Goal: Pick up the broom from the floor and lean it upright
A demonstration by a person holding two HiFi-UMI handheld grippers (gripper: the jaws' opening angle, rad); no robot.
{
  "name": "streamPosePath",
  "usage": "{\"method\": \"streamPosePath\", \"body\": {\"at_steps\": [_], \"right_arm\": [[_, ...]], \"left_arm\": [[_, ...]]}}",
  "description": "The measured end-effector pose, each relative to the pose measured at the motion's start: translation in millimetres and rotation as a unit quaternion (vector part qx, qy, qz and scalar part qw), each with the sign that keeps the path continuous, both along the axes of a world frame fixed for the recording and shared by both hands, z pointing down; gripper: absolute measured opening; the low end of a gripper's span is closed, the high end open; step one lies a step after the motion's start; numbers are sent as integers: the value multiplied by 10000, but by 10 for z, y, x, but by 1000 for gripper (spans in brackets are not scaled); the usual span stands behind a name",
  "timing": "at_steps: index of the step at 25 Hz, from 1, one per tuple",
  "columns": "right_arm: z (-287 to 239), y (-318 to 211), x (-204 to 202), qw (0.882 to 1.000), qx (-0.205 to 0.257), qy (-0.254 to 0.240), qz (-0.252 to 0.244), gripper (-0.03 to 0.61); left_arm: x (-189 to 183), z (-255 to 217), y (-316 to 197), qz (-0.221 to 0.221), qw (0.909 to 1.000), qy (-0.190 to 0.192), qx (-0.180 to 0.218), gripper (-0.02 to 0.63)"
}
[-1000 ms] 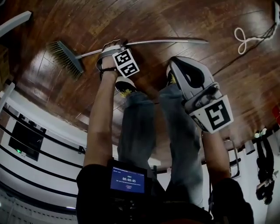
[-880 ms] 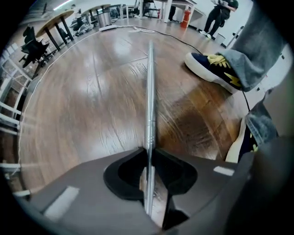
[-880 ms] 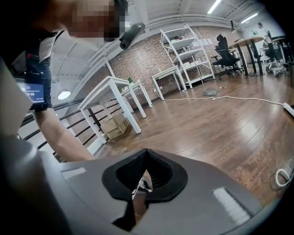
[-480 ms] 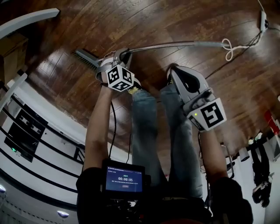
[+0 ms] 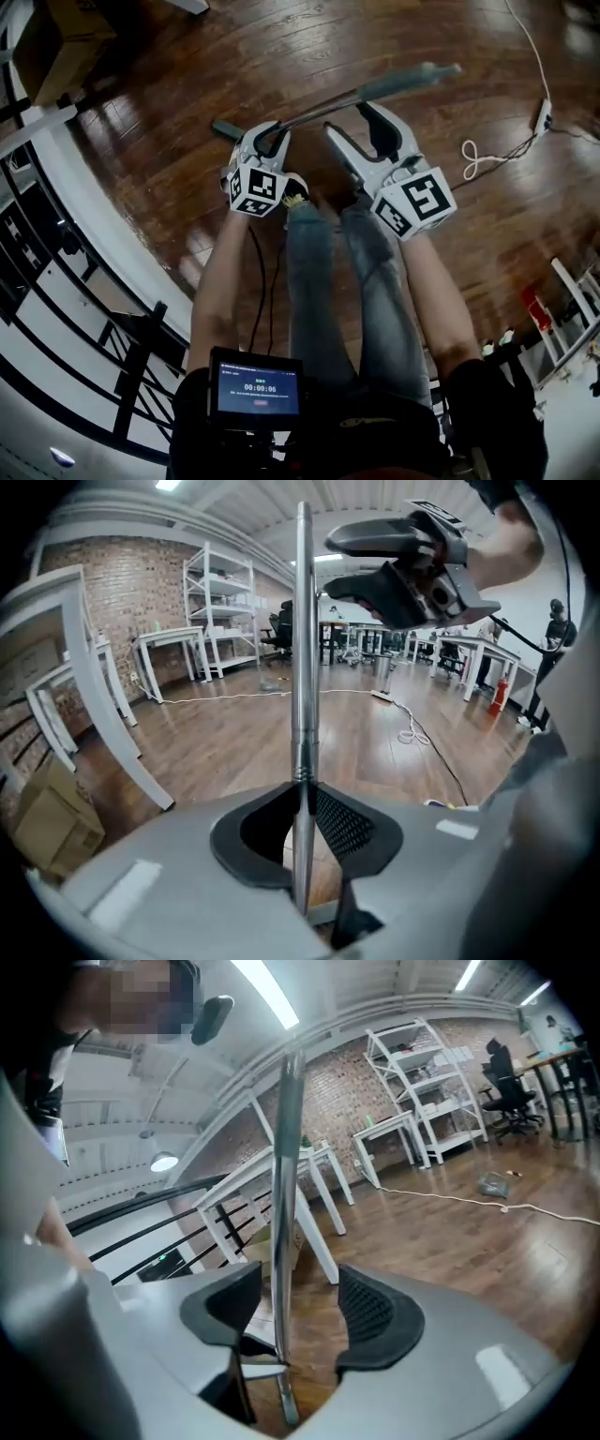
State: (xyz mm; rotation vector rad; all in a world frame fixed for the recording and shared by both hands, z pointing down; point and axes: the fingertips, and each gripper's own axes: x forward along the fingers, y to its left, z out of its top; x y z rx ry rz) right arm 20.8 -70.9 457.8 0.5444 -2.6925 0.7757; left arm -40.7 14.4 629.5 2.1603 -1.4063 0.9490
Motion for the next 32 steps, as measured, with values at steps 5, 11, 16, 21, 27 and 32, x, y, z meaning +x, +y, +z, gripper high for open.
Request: {"method": "streamPosePath", "body": {"at_steps": [5, 11, 16, 21, 27, 32], "right_arm": [[-553, 435, -1192, 9884, 815, -440, -1203, 92], [-1255, 960, -1981, 9747, 1045, -539, -1902, 87], [-1527, 851, -2753, 9699, 892, -636, -2176, 87], [-1349, 639, -3554, 9540, 852, -707, -2786, 87], [-756, 353, -4407, 9333, 571, -544, -3503, 87], [-466, 173, -4816, 9187, 645, -493, -3864, 88]], "left_arm": [[-428, -433, 196, -1082, 9929, 427, 245, 94], [-982, -1073, 535, -2173, 9701, 925, 552, 94], [-1794, -1401, 451, -2669, 9598, 733, 462, 92], [-2502, -1220, 181, -3169, 9452, 685, 376, 92], [-3255, -672, -126, -3691, 9258, 814, -63, 94], [-3680, -348, -362, -3862, 9186, 740, -400, 94]]}}
